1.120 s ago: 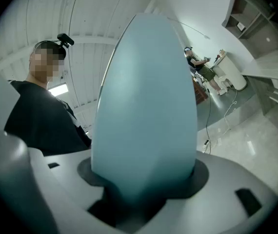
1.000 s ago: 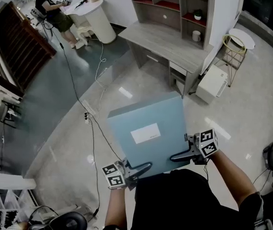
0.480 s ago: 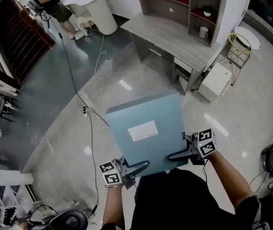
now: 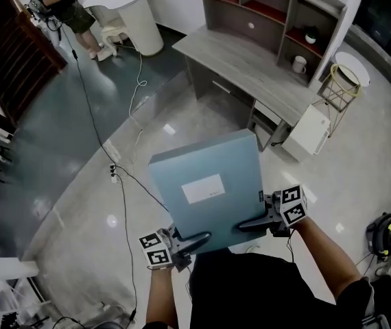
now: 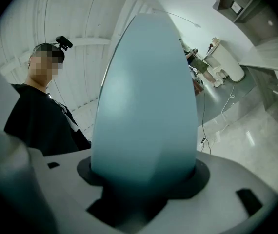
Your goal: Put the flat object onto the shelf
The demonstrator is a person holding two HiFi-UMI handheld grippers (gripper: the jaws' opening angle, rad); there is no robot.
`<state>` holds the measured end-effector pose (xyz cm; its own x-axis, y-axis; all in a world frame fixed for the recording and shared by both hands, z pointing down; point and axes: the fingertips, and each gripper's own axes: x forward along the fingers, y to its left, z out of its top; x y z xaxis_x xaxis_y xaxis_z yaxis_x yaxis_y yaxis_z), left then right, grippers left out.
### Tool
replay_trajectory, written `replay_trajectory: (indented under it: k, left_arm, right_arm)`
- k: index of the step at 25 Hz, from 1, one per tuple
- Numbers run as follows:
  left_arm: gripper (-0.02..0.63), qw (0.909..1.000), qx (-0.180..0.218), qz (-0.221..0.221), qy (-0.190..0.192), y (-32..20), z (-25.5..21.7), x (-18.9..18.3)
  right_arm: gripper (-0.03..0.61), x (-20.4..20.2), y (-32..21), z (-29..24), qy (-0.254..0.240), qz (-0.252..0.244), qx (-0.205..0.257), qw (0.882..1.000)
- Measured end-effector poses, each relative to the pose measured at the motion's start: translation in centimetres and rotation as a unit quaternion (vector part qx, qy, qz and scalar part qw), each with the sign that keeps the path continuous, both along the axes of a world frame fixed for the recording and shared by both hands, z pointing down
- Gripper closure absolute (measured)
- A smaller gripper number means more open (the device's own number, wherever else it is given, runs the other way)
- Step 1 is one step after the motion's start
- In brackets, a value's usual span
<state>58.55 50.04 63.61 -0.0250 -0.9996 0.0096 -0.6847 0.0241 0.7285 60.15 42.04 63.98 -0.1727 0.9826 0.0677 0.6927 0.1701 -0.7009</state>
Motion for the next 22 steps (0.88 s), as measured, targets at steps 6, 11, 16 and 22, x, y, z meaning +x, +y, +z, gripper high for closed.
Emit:
replay_trajectory:
  k: [6,11,16,22]
  left_arm:
    - [0.301,1.0000,0.006,0.002,0.006,3.7,-0.4,-9.5]
    - [0.301,0.9999,0.007,0.010,0.001,7.0,-1.4,-16.5]
    - [0.301,0.9999,0.007,0.011,-0.007,10.0,-1.8,-21.6]
    - [0.302,0.9997,0.015,-0.005,-0.021,12.8,-1.2,-26.0]
  right_arm:
    - [0.291,-9.5,3.7,-0.4,0.012,0.007,0.004,1.000]
    - [0.291,-16.2,7.0,-1.4,0.009,0.017,0.010,1.000]
    - [0.291,-21.4,9.9,-1.6,0.004,0.022,0.009,1.000]
    - [0.291,-25.9,12.5,-1.5,-0.007,0.010,0.022,1.000]
